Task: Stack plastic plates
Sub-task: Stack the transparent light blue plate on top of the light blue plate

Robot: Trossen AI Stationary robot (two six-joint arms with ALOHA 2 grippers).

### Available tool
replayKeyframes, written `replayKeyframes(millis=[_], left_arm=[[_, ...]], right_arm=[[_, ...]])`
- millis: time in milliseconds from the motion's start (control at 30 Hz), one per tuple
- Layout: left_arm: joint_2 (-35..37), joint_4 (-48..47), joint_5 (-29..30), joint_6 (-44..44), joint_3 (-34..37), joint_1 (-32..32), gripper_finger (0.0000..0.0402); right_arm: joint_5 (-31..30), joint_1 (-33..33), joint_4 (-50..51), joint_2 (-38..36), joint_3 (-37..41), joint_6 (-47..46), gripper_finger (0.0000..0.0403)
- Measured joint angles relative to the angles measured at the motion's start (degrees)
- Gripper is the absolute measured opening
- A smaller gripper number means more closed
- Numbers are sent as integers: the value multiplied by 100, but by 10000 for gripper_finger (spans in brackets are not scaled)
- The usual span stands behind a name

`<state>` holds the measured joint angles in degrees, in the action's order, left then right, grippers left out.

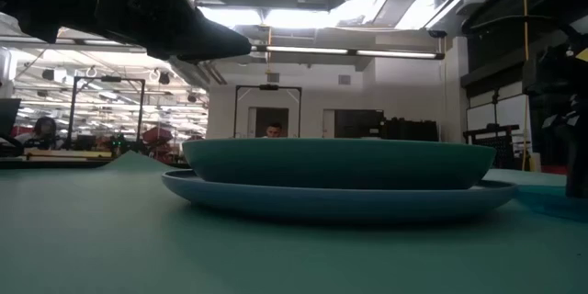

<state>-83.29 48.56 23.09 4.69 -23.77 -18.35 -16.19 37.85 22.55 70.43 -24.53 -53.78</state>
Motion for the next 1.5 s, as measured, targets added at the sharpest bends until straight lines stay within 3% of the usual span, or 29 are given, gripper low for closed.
replayKeyframes(millis=[133,467,867,1500], left_arm=[[0,0,0,0,0,1,92],[0,0,0,0,0,1,92],[0,0,0,0,0,2,92],[0,0,0,0,0,1,92]], right_arm=[[31,1,-4,0,0,0,102],[56,0,-22,0,-4,151,7],[268,0,55,-180,-61,183,4],[217,-11,142,-610,-899,677,1]])
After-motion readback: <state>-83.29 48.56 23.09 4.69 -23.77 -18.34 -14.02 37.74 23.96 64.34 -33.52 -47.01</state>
